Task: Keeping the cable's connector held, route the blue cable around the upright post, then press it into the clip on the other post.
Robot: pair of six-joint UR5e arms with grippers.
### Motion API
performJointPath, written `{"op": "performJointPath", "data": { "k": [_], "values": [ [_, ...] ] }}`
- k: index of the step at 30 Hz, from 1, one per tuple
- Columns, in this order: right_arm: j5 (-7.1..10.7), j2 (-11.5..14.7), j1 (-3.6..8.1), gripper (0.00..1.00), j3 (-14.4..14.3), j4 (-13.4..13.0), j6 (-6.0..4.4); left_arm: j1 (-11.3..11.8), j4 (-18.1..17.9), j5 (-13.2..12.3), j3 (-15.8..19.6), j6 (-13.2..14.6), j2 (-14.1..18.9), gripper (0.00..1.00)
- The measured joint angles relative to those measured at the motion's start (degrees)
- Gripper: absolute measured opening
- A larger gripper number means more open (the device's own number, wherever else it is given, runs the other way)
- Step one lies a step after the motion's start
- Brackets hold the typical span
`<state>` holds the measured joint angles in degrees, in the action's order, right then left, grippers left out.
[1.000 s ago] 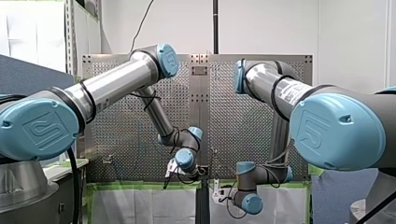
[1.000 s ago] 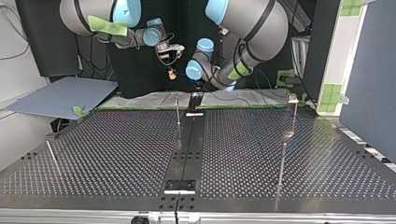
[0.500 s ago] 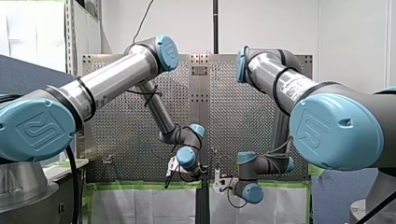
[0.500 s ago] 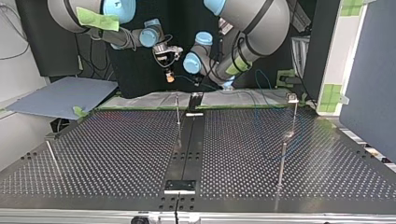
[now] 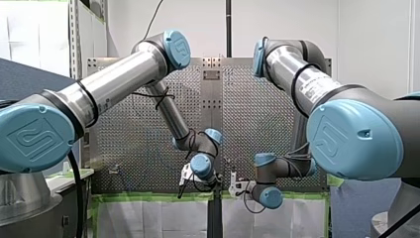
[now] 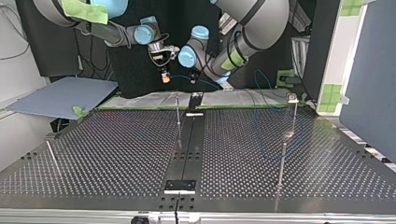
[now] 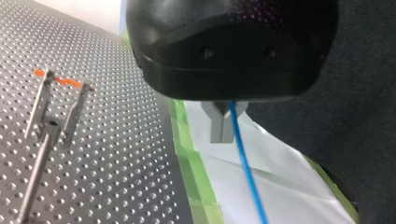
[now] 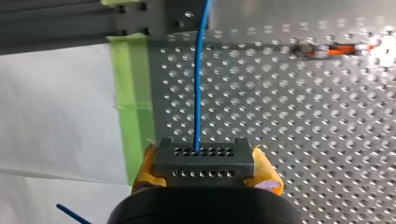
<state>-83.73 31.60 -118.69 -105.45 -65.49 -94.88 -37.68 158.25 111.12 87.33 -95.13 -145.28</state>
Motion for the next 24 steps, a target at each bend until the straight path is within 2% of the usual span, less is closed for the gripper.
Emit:
{"op": "performJointPath", "data": {
  "k": [11, 17, 24],
  "values": [
    [-0.39, 1.5, 0.4, 0.0, -1.4, -0.5, -0.05, -2.0, -0.7, 0.8, 0.2, -1.8, 2.5, 0.01],
    [-0.2, 3.0, 0.7, 0.0, -1.9, -0.6, -0.05, -2.2, -1.7, 0.7, 0.2, -3.5, 3.9, 0.01],
    [0.01, 5.1, 0.82, 0.0, -2.1, -0.1, -0.12, -2.0, -1.8, 0.6, 0.2, -4.1, 4.2, 0.01]
  ]
}}
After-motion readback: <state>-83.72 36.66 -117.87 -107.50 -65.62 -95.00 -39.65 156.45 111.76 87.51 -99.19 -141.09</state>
